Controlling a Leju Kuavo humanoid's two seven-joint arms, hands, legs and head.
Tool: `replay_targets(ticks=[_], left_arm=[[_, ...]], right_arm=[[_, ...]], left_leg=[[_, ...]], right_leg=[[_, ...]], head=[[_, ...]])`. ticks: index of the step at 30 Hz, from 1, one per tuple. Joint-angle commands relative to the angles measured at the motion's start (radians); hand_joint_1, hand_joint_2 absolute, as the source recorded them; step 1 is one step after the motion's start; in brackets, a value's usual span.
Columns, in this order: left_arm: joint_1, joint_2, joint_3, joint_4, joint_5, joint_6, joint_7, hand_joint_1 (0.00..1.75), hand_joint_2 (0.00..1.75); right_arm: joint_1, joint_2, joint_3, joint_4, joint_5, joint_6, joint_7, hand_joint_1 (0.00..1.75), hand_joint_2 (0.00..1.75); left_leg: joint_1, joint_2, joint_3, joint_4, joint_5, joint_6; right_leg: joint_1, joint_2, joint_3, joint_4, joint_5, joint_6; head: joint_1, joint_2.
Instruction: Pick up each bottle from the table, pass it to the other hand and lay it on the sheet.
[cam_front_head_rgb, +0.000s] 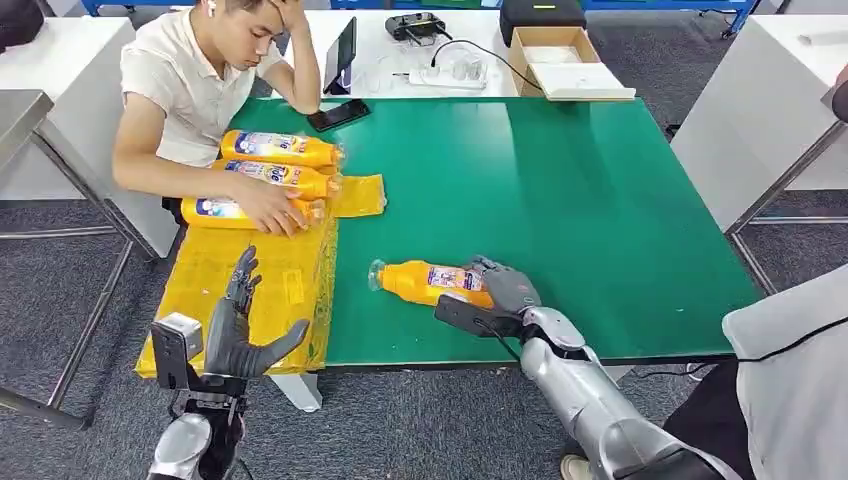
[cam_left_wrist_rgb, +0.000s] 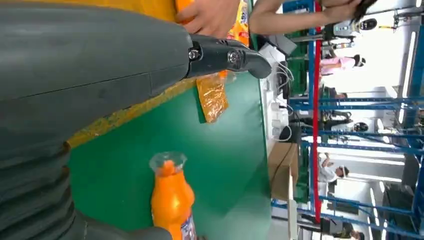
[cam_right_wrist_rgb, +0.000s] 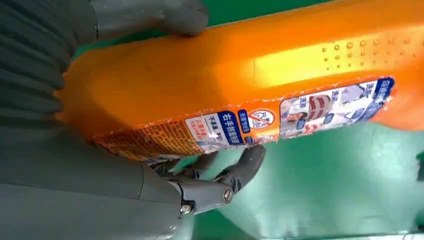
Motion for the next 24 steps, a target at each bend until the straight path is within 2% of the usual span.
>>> replay_targets(ticks=[1,3,7,9,12,13,15,16,18,21,22,24], left_arm=[[-0.039,0.030,-0.031,0.062,0.035,-0.037,0.012,0.00,1.75],[-0.039,0.030,-0.031,0.062,0.035,-0.037,0.012,0.00,1.75],[-0.050,0.031,-0.039,0.075,0.044,-0.049,0.013,0.00,1.75],[-0.058,0.030,-0.042,0.084,0.047,-0.051,0.012,0.00,1.75],[-0.056,0.033,-0.044,0.084,0.051,-0.053,0.011,0.00,1.75],[-0.053,0.034,-0.043,0.080,0.051,-0.053,0.010,0.00,1.75],[-0.050,0.034,-0.045,0.076,0.051,-0.053,0.010,0.00,1.75],[-0.049,0.033,-0.046,0.074,0.051,-0.053,0.010,0.00,1.75],[-0.045,0.033,-0.046,0.070,0.055,-0.050,0.008,0.00,1.75],[-0.044,0.033,-0.046,0.069,0.055,-0.050,0.008,0.00,1.75],[-0.044,0.033,-0.046,0.069,0.055,-0.050,0.008,0.00,1.75],[-0.043,0.030,-0.042,0.066,0.065,-0.041,0.001,0.00,1.75]], right_arm=[[0.003,-0.043,0.093,0.143,0.006,0.087,0.043,1.75,1.75],[0.003,-0.043,0.093,0.143,0.006,0.087,0.043,1.75,1.75],[-0.011,-0.054,0.107,0.159,-0.002,0.139,0.055,1.75,1.75],[-0.019,-0.065,0.108,0.164,-0.011,0.164,0.052,1.75,1.75],[-0.025,-0.063,0.108,0.158,-0.025,0.152,0.036,1.75,1.75],[-0.029,-0.060,0.114,0.157,-0.023,0.153,0.037,1.75,1.75],[-0.027,-0.057,0.118,0.156,-0.032,0.149,0.030,1.75,1.75],[-0.024,-0.057,0.121,0.155,-0.038,0.143,0.026,1.75,1.75],[-0.011,-0.053,0.101,0.140,-0.077,0.120,-0.031,1.75,1.75],[-0.010,-0.052,0.102,0.140,-0.077,0.119,-0.032,1.75,1.75],[-0.010,-0.052,0.102,0.140,-0.077,0.119,-0.032,1.75,1.75],[0.010,-0.046,0.051,0.113,-0.152,0.124,-0.118,1.75,1.75]], left_leg=[[0.001,-0.006,-0.005,-0.002,0.003,-0.001],[0.001,-0.004,0.000,-0.001,0.001,-0.001],[0.001,-0.006,-0.001,-0.003,0.002,-0.001],[0.001,-0.005,0.000,-0.002,0.000,-0.001],[0.001,-0.006,0.000,-0.001,0.000,-0.001],[0.001,-0.008,-0.002,-0.001,0.001,-0.001],[0.001,-0.005,0.001,-0.001,-0.001,0.000],[0.001,-0.008,-0.002,-0.002,0.001,0.000],[0.001,-0.007,0.001,-0.001,-0.001,0.000],[0.002,-0.008,0.000,-0.004,0.000,-0.001],[0.001,-0.005,0.003,-0.001,-0.002,0.000],[0.001,-0.005,0.002,-0.001,-0.002,0.000]], right_leg=[[0.001,-0.007,-0.002,-0.003,0.002,-0.002],[0.001,-0.005,0.002,-0.001,-0.001,0.000],[0.001,-0.007,0.003,-0.003,0.001,0.000],[0.001,-0.006,0.011,-0.002,0.000,0.001],[0.001,-0.007,0.008,-0.001,0.000,0.001],[0.001,-0.010,0.002,-0.002,0.000,0.000],[0.001,-0.006,0.003,-0.001,-0.003,-0.001],[0.001,-0.009,0.002,-0.003,-0.002,-0.001],[0.001,-0.007,0.005,-0.002,-0.003,-0.001],[0.002,-0.009,0.007,-0.005,-0.001,0.000],[0.001,-0.006,0.016,-0.002,-0.002,0.001],[0.001,-0.006,0.015,-0.002,-0.001,0.001]], head=[[-0.001,0.000],[0.000,0.000],[0.000,0.000],[0.000,0.000],[0.000,0.000],[0.000,0.000],[0.000,0.000],[-0.001,0.000],[-0.001,0.000],[0.000,0.000],[-0.001,0.000],[0.000,0.000]])
